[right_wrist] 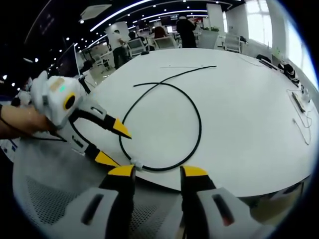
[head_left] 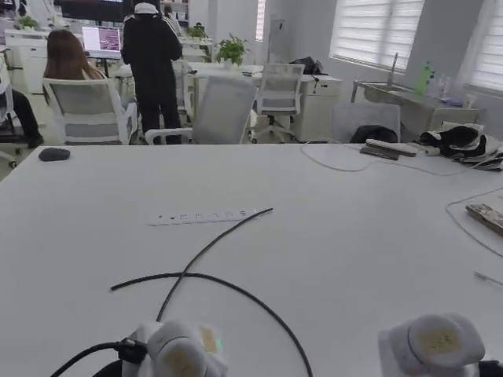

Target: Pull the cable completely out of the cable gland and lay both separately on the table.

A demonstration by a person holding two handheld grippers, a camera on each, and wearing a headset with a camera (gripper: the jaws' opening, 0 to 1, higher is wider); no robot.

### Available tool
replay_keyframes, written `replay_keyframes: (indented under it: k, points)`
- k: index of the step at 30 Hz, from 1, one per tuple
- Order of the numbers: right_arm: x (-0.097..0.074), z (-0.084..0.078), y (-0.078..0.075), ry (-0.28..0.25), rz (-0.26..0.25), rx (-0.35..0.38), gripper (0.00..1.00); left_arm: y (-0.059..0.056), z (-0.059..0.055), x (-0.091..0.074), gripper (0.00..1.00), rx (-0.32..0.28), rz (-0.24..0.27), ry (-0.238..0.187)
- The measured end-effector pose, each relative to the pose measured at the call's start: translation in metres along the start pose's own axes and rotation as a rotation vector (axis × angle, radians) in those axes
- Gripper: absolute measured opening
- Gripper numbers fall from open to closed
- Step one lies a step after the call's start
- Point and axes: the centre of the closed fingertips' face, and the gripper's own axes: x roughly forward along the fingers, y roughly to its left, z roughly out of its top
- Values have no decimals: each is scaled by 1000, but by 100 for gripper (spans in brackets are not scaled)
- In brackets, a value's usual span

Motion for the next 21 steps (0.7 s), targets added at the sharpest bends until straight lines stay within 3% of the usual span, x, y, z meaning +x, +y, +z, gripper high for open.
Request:
replay_keyframes:
  k: [3, 5, 9, 11, 21]
  points:
    - [0, 0, 0, 0, 2, 1, 36, 0, -3, 12, 35, 12, -14, 4]
    - [0, 0, 0, 0, 4, 2, 36, -2, 1, 17, 35, 11, -37, -37]
    - [0, -1, 1, 4, 3, 0, 36, -1, -12, 29, 30, 20, -52, 11]
    - [-1, -1, 1, 7, 1, -1, 36, -1, -15, 32, 28, 16, -57, 14]
    - [0, -2, 1, 17, -1, -11, 36, -3, -23, 37, 17, 26, -79, 58]
